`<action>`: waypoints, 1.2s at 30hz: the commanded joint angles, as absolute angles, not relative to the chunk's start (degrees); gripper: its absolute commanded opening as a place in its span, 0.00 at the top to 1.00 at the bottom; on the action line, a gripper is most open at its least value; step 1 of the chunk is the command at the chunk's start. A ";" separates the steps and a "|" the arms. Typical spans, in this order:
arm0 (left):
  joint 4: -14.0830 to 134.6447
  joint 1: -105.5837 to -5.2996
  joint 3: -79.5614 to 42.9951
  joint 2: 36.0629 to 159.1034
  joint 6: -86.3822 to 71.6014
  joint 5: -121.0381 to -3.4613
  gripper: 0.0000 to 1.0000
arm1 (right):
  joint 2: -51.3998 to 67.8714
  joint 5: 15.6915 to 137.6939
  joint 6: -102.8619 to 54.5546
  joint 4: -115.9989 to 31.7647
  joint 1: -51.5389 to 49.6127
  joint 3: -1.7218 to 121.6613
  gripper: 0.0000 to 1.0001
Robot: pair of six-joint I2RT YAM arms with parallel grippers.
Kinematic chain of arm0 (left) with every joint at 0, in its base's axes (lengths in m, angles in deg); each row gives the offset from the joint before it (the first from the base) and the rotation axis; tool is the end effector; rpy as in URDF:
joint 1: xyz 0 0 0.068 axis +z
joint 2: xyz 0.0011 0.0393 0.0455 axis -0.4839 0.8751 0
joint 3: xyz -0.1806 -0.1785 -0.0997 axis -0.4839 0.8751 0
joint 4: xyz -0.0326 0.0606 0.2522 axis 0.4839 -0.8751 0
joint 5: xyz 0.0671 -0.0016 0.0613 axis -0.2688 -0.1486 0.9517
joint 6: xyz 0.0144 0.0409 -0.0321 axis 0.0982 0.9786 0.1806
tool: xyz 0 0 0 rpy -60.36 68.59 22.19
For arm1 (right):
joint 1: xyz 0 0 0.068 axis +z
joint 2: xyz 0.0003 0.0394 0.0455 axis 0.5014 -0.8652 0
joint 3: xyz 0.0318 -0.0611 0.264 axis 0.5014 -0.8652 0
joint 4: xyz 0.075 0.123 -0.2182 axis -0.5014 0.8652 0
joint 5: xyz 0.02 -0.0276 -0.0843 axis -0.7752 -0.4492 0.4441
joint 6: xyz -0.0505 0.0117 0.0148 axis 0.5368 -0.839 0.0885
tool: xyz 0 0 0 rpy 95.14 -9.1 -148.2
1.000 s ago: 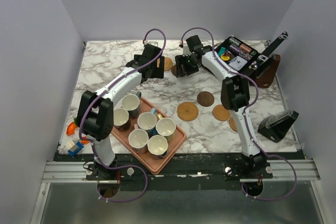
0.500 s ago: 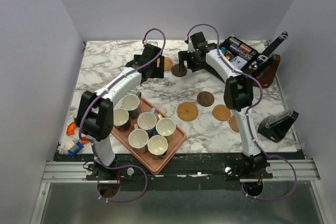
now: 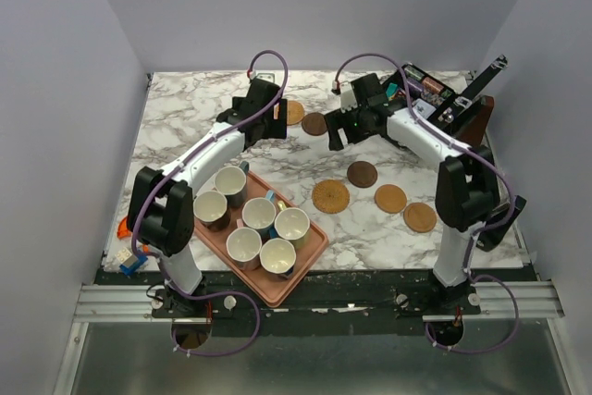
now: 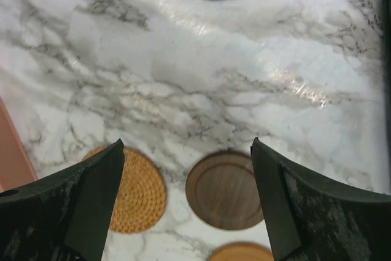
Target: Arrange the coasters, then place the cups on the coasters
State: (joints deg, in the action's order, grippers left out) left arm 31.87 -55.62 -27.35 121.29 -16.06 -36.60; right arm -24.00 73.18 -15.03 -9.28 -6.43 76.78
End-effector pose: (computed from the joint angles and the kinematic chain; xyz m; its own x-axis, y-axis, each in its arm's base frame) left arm 0.3539 -0.1660 0.2808 -0.6663 -0.0348 -0.7449 0.0067 0.9986 -0.0526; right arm 0.3988 0.1823 0.2363 -0.7232 -0.3601 -0.5893 -0.5267 0.8395 0.1335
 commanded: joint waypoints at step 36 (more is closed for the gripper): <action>34.18 -53.55 -16.43 109.45 -20.25 -32.10 0.01 | -39.35 82.23 -11.71 -3.96 7.62 81.71 0.37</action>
State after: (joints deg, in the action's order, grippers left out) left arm 33.27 -54.35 -16.68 110.99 -19.49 -33.72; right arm -32.98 81.92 -12.74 -9.09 8.06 77.24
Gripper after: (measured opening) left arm 0.990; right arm 0.629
